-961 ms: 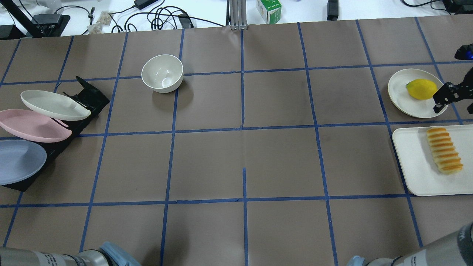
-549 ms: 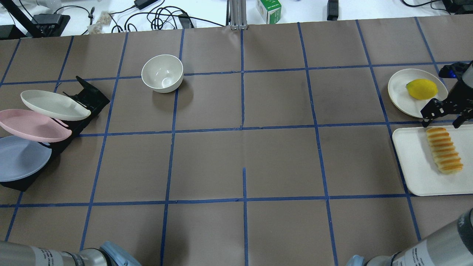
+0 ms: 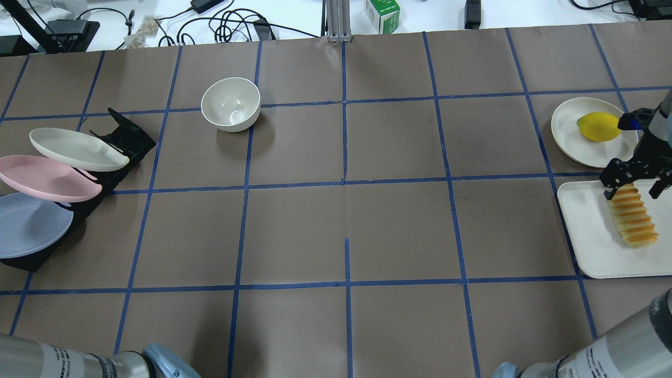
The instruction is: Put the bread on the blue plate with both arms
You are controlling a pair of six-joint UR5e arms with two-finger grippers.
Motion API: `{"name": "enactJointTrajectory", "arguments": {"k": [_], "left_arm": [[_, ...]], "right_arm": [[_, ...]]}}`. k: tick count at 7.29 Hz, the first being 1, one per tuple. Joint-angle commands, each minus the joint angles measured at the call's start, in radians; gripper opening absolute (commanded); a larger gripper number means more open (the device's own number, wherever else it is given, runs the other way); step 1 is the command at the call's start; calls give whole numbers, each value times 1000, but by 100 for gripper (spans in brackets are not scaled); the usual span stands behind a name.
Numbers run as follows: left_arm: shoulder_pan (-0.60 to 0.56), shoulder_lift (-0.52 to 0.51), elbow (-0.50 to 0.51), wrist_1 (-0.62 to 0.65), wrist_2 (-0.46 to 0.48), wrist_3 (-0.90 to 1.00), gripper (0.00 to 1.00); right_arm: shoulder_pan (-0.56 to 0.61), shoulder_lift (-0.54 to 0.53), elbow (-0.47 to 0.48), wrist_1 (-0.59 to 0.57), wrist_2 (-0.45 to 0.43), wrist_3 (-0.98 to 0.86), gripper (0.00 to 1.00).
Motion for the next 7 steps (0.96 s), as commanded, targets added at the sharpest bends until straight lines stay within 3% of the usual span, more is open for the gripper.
{"name": "enactJointTrajectory", "arguments": {"k": [1,2,4,5,6,7], "left_arm": [[0,-17,0,0,-1,-3,66],[-2,-17,0,-3,-1,-1,58],[-2,-21,0,-6,-1,-3,24],[-3,-21,7,-3,-1,8,18],[-15,-18,8,-8,-1,10,4],[-15,-17,5,-8,-2,11,0]], "right_arm": [[-2,8,22,0,-3,0,98],[-17,8,36,-1,-2,0,85],[-40,3,36,6,-2,-3,2],[-40,1,38,17,3,1,0],[-38,-5,25,20,14,1,0],[-28,-43,24,20,21,1,0]]}}
